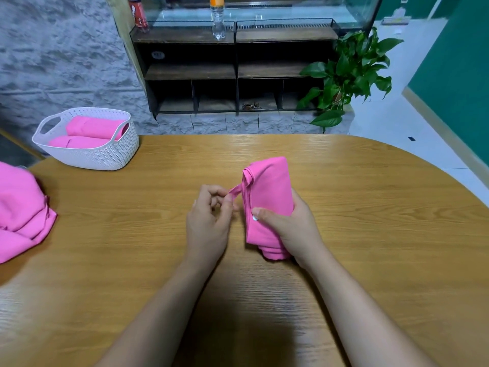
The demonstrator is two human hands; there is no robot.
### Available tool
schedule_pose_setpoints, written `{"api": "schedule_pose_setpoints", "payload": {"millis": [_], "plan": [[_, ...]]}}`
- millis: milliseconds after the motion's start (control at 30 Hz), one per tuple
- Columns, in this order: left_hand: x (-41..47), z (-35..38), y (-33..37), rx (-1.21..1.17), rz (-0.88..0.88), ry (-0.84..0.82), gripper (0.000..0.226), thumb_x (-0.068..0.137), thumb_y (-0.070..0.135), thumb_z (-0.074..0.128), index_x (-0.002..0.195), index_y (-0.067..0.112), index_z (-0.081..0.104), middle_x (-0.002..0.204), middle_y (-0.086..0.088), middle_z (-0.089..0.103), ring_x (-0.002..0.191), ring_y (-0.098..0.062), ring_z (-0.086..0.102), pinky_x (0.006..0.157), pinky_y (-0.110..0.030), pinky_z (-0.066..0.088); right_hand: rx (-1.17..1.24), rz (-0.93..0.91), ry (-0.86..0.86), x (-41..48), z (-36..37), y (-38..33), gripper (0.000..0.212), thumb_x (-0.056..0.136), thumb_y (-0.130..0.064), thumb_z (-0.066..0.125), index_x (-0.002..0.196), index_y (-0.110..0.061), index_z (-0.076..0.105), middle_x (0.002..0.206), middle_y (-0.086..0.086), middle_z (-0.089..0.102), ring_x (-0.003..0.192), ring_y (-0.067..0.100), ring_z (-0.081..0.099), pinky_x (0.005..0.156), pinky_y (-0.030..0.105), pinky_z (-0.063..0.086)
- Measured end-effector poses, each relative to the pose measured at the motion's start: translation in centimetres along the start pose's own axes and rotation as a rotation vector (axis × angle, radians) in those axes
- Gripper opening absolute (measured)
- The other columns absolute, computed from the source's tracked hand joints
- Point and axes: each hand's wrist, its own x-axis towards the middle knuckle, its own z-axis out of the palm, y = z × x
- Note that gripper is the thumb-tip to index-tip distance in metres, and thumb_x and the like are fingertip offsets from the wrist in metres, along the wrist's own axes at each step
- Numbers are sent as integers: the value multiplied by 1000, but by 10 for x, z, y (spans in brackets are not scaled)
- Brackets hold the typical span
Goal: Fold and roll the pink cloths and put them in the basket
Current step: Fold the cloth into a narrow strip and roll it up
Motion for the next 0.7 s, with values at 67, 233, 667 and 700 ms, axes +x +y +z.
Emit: {"api": "schedule_pose_setpoints", "payload": {"millis": [67, 233, 667, 700], "plan": [[0, -2, 3, 8, -6, -5, 24, 95, 12, 73, 105, 25, 56, 77, 8, 61, 69, -10, 60, 65, -26, 46, -21, -17, 44, 0, -1, -1, 50, 74, -30, 94, 116, -27, 68, 102, -5, 78, 92, 13, 74, 74, 28, 57], [2, -3, 3, -24, -48, 27, 40, 83, -5, 73, 111, 21, 59, 77, 8, 54, 70, -8, 52, 70, -21, 42, -116, -54, 148, 4, -8, -1, 43, 75, -28, 94, 109, -28, 66, 95, -9, 76, 83, 7, 69, 71, 28, 54], [7, -35, 9, -933, -748, 104, 28, 92, 43, 69, 82, 25, 51, 66, 8, 32, 52, -4, 25, 42, -19, 16, -518, -210, 144, -14, 1, -12, 65, 73, -47, 85, 129, -43, 52, 101, -19, 67, 91, 9, 63, 67, 26, 46], [6, -37, 11, -1018, -793, 66, 28, 91, 46, 68, 82, 25, 51, 67, 8, 33, 51, -3, 26, 43, -19, 16, -515, -213, 163, -15, 1, -12, 66, 73, -47, 86, 130, -43, 52, 102, -18, 68, 92, 10, 63, 69, 28, 46]]}}
